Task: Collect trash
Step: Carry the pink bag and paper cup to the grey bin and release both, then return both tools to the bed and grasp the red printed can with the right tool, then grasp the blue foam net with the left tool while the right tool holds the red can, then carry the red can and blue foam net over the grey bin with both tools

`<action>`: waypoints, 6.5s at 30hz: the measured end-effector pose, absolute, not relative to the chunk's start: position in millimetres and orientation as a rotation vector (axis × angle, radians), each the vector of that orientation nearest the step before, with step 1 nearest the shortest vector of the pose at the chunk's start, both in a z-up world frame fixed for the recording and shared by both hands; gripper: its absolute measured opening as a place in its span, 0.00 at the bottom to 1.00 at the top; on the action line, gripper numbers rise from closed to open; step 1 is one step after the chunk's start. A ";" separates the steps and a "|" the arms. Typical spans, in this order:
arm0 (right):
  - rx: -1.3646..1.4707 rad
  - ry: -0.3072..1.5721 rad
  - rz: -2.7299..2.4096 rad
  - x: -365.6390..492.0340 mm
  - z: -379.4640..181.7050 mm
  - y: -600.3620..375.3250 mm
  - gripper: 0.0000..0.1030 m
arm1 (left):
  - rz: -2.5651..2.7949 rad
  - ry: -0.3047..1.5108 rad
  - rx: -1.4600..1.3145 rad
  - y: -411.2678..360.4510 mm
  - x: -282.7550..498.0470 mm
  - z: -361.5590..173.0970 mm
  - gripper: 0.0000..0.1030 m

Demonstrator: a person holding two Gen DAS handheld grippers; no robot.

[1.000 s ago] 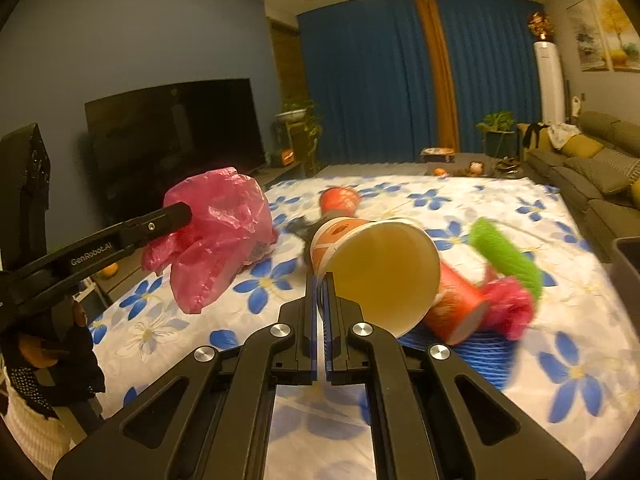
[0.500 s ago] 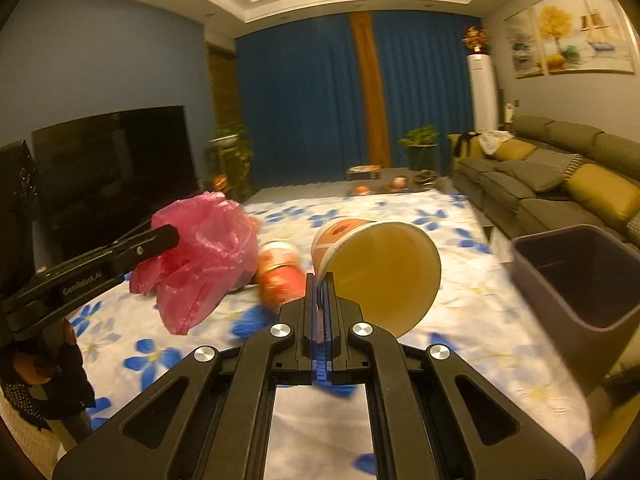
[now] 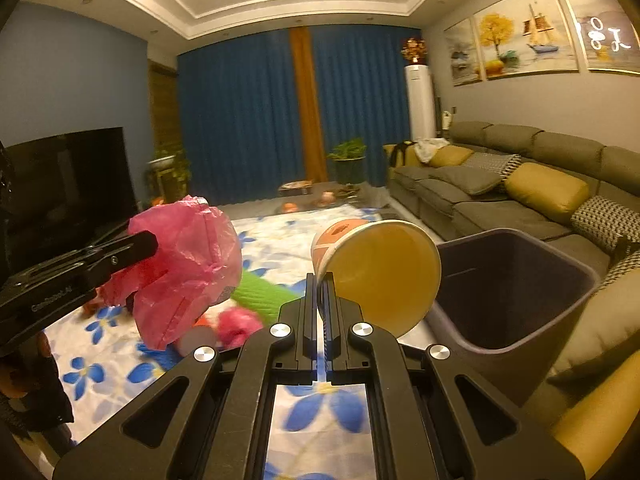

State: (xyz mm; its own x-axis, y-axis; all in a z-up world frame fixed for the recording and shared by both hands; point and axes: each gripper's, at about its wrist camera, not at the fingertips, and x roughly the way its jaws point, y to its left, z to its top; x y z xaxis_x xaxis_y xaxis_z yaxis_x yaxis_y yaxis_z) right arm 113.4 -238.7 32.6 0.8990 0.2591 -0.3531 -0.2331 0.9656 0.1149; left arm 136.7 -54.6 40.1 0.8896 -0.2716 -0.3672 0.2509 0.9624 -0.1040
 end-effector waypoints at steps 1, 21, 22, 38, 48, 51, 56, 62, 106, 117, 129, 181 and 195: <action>0.069 0.374 0.245 114.6 31.9 -240.4 0.03 | -0.279 0.389 -0.052 -59.5 140.1 40.4 0.14; 0.105 0.377 -0.008 146.0 14.6 -328.4 0.03 | -0.449 0.439 -0.044 -186.3 237.8 30.2 0.14; 0.109 0.377 -0.014 146.5 13.5 -331.2 0.03 | -0.460 0.441 -0.043 -192.0 242.1 28.3 0.14; 0.130 0.392 -0.062 162.5 8.0 -352.6 0.03 | -0.545 0.479 0.003 -252.8 281.4 1.6 0.14; 0.140 0.404 -0.072 166.3 5.8 -356.0 0.03 | -0.578 0.541 -0.010 -267.3 297.6 -14.7 0.14; 0.144 0.406 -0.074 167.5 6.7 -358.9 0.03 | -0.587 0.552 -0.010 -268.6 298.9 -18.3 0.15; 0.147 0.414 -0.073 168.9 5.7 -360.2 0.03 | -0.602 0.575 -0.014 -267.3 303.3 -23.1 0.27; 0.149 0.428 -0.055 176.2 7.1 -361.7 0.03 | -0.529 0.559 -0.065 -242.9 302.9 -21.9 0.72; -0.097 0.499 0.438 126.1 -14.8 -96.3 0.75 | 0.310 0.319 -0.143 114.6 86.4 14.3 0.88; -0.162 0.573 0.469 148.9 -36.8 -58.8 0.75 | 0.337 0.321 -0.188 140.4 80.8 10.7 0.88; -0.256 0.625 0.496 174.1 -46.9 -32.2 0.72 | 0.334 0.337 -0.195 141.9 84.8 5.0 0.88; 0.044 0.495 0.398 133.2 -2.1 -146.9 0.52 | -0.076 0.873 -0.183 70.4 191.6 -86.5 0.39; 0.062 0.493 0.377 128.5 -1.8 -156.7 0.52 | -0.114 0.811 -0.181 61.6 180.0 -69.7 0.04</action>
